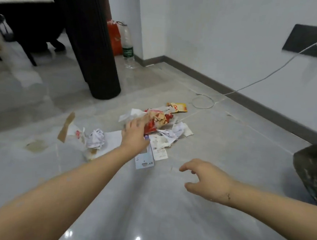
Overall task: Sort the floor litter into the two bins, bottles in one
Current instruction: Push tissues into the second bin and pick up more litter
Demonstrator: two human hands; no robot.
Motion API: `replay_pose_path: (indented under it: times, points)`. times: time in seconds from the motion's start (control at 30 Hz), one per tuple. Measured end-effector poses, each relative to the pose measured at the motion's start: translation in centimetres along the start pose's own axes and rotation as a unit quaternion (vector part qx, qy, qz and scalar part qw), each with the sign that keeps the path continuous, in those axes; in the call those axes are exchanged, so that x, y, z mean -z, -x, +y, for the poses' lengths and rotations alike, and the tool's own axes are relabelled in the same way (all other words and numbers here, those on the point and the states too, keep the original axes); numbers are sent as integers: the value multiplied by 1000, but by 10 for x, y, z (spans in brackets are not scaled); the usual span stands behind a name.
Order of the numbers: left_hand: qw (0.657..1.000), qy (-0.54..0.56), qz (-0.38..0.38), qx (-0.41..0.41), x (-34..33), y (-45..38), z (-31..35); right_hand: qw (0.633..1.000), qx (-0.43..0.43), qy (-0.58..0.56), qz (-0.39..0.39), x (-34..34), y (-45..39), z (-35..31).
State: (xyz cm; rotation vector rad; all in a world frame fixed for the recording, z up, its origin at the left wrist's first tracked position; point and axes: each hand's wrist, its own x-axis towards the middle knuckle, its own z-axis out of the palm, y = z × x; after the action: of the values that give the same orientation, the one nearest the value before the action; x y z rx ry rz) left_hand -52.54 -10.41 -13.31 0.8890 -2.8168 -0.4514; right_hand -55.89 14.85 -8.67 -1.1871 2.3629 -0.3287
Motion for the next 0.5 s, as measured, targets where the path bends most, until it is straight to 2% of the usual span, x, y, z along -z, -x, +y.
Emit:
replay_pose_path:
  times: [0.13, 0.23, 0.3, 0.43, 0.5]
  points:
    - [992, -77, -80, 56, -6, -68, -4, 989, -57, -137, 25, -22, -15, 27]
    - [982, -107, -150, 50, -26, -97, -23, 984, -65, -164, 24, -36, -12, 46]
    - [983, -98, -152, 31, -45, -101, -26, 982, -71, -174, 32, -39, -9, 58]
    - [980, -165, -105, -33, -67, -78, -16, 962, -134, -230, 65, -37, -7, 81]
    - [981, -148, -105, -62, -71, -58, -19, 952, -156, -252, 80, -35, -5, 86]
